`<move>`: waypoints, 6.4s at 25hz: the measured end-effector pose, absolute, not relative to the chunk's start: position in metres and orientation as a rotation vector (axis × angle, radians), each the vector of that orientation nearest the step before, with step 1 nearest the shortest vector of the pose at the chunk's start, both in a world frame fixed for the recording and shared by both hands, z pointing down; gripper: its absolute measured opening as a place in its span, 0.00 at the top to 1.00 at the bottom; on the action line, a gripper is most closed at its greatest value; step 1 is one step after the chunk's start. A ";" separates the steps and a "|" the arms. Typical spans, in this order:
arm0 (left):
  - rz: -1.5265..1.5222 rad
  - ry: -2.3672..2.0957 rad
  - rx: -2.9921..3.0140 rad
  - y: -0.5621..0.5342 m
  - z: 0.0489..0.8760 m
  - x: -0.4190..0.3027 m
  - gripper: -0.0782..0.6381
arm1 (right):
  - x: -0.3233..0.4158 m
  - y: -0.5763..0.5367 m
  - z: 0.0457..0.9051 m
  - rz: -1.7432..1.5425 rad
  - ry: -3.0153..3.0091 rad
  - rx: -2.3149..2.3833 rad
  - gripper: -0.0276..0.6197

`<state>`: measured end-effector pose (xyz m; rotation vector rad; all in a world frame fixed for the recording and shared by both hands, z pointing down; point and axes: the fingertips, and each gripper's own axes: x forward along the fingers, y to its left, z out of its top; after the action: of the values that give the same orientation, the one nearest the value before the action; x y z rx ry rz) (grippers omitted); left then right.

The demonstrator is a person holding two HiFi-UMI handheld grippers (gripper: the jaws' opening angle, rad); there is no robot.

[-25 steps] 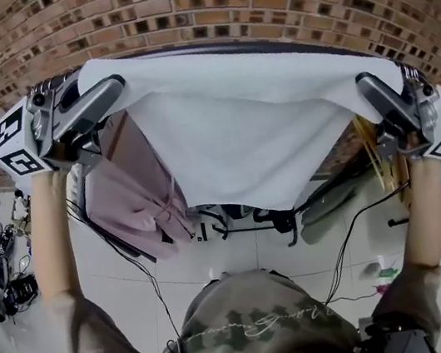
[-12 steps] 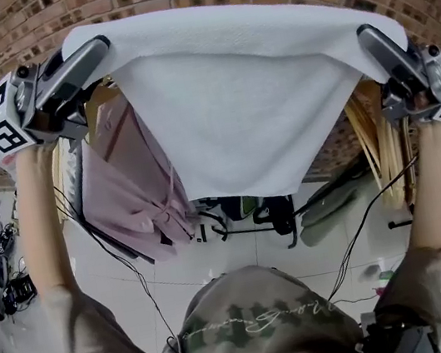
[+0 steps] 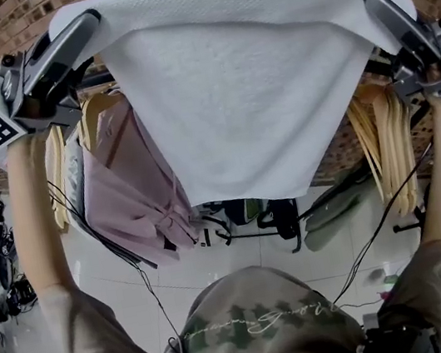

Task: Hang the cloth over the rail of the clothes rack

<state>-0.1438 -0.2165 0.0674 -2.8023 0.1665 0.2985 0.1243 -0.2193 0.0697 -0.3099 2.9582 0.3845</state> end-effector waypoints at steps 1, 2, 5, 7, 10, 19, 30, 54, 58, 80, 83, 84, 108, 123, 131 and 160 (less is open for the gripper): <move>0.294 0.172 -2.801 -0.219 0.064 -0.143 0.87 | 0.125 -0.221 0.068 0.388 2.959 -0.312 0.93; 0.289 0.179 -2.798 -0.223 0.061 -0.141 0.87 | 0.125 -0.223 0.066 0.392 2.959 -0.314 0.93; 0.273 0.205 -2.793 -0.236 0.052 -0.140 0.87 | 0.127 -0.230 0.059 0.402 2.960 -0.320 0.93; 0.260 0.218 -2.793 -0.247 0.047 -0.138 0.87 | 0.128 -0.234 0.055 0.409 2.961 -0.325 0.93; 0.243 0.233 -2.797 -0.268 0.043 -0.131 0.87 | 0.130 -0.240 0.048 0.419 2.962 -0.332 0.93; 0.227 0.218 -2.822 -0.286 0.045 -0.129 0.87 | 0.135 -0.259 0.028 0.454 2.964 -0.351 0.93; 0.225 0.157 -2.949 -0.326 0.047 -0.121 0.87 | 0.147 -0.298 0.035 0.374 2.960 -0.348 0.93; 0.218 0.413 -3.138 -0.440 0.091 -0.116 0.87 | 0.154 -0.399 0.073 0.220 2.977 -0.510 0.93; 0.160 0.497 -3.150 -0.461 0.097 -0.117 0.87 | 0.153 -0.412 0.087 0.146 2.993 -0.520 0.93; -0.038 0.506 -3.398 -0.484 0.166 -0.102 0.87 | 0.153 -0.441 0.136 -0.256 3.027 -0.597 0.93; -0.043 0.517 -3.386 -0.481 0.167 -0.104 0.87 | 0.153 -0.442 0.134 -0.277 2.998 -0.606 0.93; -0.056 0.507 -3.373 -0.481 0.167 -0.103 0.87 | 0.154 -0.442 0.135 -0.291 2.994 -0.612 0.93; -0.268 0.261 -3.487 -0.454 0.193 -0.082 0.57 | 0.154 -0.457 0.164 -0.467 3.031 -0.791 0.40; -0.411 0.269 -3.496 -0.446 0.210 -0.077 0.48 | 0.150 -0.450 0.167 -0.453 3.053 -0.807 0.32; -0.461 0.277 -3.489 -0.444 0.215 -0.076 0.48 | 0.162 -0.457 0.162 -0.429 3.003 -0.914 0.22; -0.481 0.269 -3.434 -0.441 0.216 -0.075 0.48 | 0.128 -0.428 0.195 -0.631 3.156 -0.658 0.23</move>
<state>-0.0750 -0.4405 0.2163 -3.4344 0.2687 -0.4808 0.1278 -0.4279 0.1947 -0.6581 3.1556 -0.6310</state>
